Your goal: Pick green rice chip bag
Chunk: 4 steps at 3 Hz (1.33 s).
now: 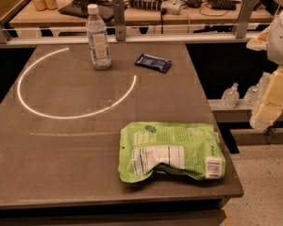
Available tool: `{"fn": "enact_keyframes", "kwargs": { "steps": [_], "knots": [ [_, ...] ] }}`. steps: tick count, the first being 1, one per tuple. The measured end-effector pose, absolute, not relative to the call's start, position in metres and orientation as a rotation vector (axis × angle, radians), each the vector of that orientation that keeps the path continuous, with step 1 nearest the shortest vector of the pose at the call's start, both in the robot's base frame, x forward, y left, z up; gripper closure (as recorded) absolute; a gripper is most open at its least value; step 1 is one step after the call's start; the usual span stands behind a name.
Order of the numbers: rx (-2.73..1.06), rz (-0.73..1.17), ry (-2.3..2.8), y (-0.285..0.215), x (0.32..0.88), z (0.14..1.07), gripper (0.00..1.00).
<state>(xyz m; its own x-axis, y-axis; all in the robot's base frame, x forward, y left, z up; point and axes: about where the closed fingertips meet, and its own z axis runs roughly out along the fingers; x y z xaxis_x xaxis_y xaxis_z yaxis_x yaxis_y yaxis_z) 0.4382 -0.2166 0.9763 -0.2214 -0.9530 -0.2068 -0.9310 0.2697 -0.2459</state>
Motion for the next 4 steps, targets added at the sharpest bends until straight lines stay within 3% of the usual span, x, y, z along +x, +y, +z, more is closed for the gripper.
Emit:
{"fn": "enact_keyframes", "kwargs": {
  "steps": [2,4],
  "knots": [
    [-1.754,-0.034,2.207,-0.206,0.429,0.969,0.0],
    [-1.798,0.184,2.095,-0.158,0.392,0.931,0.0]
  ]
}}
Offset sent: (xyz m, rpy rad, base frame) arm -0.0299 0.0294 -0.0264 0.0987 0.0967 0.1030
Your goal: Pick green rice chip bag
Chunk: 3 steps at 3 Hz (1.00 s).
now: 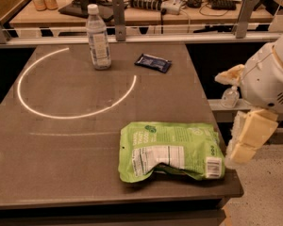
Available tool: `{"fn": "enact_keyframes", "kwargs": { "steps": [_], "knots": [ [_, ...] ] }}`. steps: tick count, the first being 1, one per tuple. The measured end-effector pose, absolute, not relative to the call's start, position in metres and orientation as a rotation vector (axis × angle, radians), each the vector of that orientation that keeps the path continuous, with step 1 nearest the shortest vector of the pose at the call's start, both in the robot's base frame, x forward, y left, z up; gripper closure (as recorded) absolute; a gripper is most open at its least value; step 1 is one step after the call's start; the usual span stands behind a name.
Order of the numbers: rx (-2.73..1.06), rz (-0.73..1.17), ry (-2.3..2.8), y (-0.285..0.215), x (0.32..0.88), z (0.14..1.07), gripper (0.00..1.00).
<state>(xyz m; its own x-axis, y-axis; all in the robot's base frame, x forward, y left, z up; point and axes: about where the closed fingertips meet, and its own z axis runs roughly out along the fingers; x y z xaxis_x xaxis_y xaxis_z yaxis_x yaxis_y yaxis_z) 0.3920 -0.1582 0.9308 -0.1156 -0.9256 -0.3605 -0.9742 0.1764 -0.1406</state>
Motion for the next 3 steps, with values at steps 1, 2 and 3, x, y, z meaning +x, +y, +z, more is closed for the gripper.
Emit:
{"fn": "enact_keyframes", "kwargs": {
  "steps": [1,2,3],
  "knots": [
    [-1.731,0.234,2.121,-0.146,0.386,0.914,0.0],
    [-1.69,0.278,2.155,-0.132,0.375,0.892,0.0],
    [-1.704,0.32,2.155,-0.116,0.369,0.872,0.0]
  ]
}}
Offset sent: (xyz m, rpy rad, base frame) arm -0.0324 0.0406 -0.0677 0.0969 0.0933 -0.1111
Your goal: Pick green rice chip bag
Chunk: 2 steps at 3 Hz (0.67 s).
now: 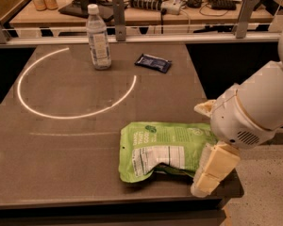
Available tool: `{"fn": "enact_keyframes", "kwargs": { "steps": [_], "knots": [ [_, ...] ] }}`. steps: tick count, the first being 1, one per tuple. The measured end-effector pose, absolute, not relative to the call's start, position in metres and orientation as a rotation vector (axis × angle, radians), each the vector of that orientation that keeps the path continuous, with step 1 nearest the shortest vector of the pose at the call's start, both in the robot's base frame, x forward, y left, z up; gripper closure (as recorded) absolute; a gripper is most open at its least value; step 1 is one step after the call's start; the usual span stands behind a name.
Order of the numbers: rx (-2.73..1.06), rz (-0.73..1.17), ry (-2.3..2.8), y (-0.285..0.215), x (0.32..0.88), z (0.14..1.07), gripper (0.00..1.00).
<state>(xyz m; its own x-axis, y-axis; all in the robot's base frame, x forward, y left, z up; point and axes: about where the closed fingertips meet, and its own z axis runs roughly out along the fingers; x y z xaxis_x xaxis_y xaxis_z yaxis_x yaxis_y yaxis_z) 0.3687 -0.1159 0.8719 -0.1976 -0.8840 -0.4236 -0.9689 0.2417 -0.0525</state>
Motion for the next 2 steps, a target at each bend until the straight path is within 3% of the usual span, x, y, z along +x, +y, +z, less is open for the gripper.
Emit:
{"fn": "enact_keyframes", "kwargs": {
  "steps": [1,2],
  "knots": [
    [-1.74,0.346,2.127,-0.101,0.365,0.856,0.15],
    [-1.785,0.356,2.078,-0.088,0.362,0.849,0.38]
  ]
}}
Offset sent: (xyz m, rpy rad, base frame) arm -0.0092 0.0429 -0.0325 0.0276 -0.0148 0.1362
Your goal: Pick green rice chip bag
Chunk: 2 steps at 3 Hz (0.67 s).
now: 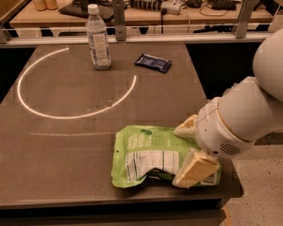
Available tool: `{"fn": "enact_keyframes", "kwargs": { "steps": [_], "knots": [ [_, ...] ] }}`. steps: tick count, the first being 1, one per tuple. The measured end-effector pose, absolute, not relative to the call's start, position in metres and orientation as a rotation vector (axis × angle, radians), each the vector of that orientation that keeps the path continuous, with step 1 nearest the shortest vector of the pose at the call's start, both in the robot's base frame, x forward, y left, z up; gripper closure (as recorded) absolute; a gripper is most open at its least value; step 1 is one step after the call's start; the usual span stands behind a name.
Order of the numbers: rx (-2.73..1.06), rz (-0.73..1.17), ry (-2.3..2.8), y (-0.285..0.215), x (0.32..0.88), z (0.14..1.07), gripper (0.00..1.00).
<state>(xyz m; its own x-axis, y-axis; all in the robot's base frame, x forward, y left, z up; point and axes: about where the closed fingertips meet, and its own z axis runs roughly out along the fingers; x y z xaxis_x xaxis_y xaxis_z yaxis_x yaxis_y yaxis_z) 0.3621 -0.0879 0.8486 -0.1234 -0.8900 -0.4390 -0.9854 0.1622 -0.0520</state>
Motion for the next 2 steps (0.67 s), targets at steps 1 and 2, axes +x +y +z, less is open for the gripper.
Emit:
{"fn": "enact_keyframes", "kwargs": {
  "steps": [1,2],
  "knots": [
    [-1.813,0.354,2.05,-0.082,0.36,0.846,0.62],
    [-1.764,0.337,2.019,-0.081,0.368,0.861,0.85]
  ]
}}
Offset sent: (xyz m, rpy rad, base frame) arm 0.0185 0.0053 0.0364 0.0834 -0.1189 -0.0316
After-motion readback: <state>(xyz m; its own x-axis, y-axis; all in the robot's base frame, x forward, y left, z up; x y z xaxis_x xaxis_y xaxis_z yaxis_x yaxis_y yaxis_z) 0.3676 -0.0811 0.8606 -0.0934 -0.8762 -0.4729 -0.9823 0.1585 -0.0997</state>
